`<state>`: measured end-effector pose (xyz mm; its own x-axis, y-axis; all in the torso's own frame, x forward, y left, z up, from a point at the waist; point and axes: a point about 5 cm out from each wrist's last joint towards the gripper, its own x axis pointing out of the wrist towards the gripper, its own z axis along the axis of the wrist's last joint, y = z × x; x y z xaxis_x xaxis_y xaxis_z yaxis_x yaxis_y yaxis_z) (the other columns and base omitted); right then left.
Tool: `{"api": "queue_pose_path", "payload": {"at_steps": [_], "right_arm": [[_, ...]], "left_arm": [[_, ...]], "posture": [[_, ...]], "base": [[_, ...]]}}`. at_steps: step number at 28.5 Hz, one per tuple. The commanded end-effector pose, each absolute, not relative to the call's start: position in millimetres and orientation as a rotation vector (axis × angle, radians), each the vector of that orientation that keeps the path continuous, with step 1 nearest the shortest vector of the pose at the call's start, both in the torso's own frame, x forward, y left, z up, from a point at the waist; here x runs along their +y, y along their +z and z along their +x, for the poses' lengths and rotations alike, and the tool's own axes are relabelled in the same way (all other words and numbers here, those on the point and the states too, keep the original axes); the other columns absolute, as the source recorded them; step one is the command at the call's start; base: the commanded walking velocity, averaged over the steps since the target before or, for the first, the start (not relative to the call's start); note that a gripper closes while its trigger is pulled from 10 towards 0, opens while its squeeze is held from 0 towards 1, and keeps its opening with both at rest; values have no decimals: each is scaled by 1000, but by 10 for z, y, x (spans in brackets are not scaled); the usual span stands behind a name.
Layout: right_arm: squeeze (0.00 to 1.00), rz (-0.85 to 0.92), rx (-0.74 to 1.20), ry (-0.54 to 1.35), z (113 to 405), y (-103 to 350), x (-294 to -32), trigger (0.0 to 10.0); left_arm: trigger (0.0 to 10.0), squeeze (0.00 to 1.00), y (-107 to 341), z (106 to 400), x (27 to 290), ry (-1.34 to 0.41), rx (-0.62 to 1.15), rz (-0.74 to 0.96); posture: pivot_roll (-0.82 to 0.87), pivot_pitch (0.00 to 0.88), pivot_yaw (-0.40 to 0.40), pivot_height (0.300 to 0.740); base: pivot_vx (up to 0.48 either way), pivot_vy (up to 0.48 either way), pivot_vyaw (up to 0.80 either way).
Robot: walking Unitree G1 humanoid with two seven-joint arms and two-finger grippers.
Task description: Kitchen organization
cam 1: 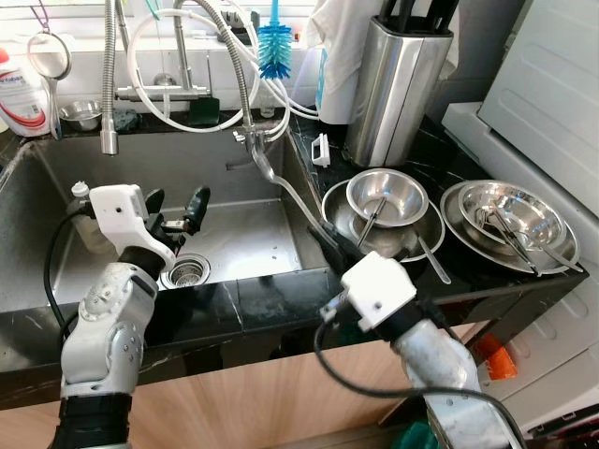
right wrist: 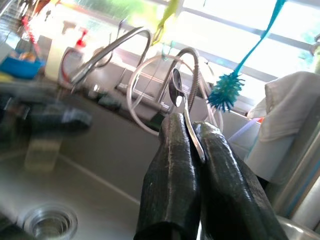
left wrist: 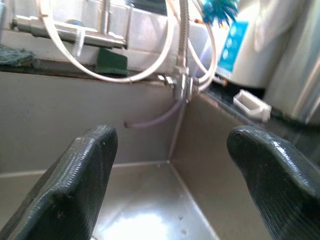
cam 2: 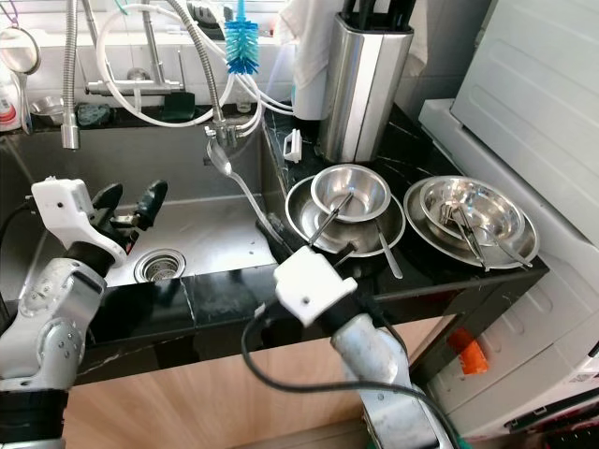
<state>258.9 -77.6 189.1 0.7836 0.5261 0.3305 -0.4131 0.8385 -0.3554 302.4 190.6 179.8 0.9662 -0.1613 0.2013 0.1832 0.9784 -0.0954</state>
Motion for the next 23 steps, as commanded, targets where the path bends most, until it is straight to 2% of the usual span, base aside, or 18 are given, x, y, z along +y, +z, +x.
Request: {"api": "queue_pose_path", "payload": {"at_steps": [1, 8, 12, 23], "right_arm": [[0, -244, -410, 506, 2620, 1875, -803, 10000], [0, -71, -353, 496, 2767, 1958, -748, 10000], [0, -81, -332, 503, 2898, 2018, -682, 10000], [0, -16, -300, 669, 2859, 2094, -514, 10000]], "left_arm": [[10000, 0, 1800, 3016, 1880, -175, -203, -72], [10000, 0, 1752, 2985, 1884, -156, -210, -26], [10000, 0, 1749, 2983, 1890, -138, -222, -13], [10000, 0, 1724, 2969, 1933, -115, -223, -40]], "posture": [[45, 0, -50, 740], [50, 0, -52, 740], [50, 0, -53, 740], [55, 0, -61, 740]], "base": [[0, 0, 0], [0, 0, 0], [0, 0, 0], [0, 0, 0]]}}
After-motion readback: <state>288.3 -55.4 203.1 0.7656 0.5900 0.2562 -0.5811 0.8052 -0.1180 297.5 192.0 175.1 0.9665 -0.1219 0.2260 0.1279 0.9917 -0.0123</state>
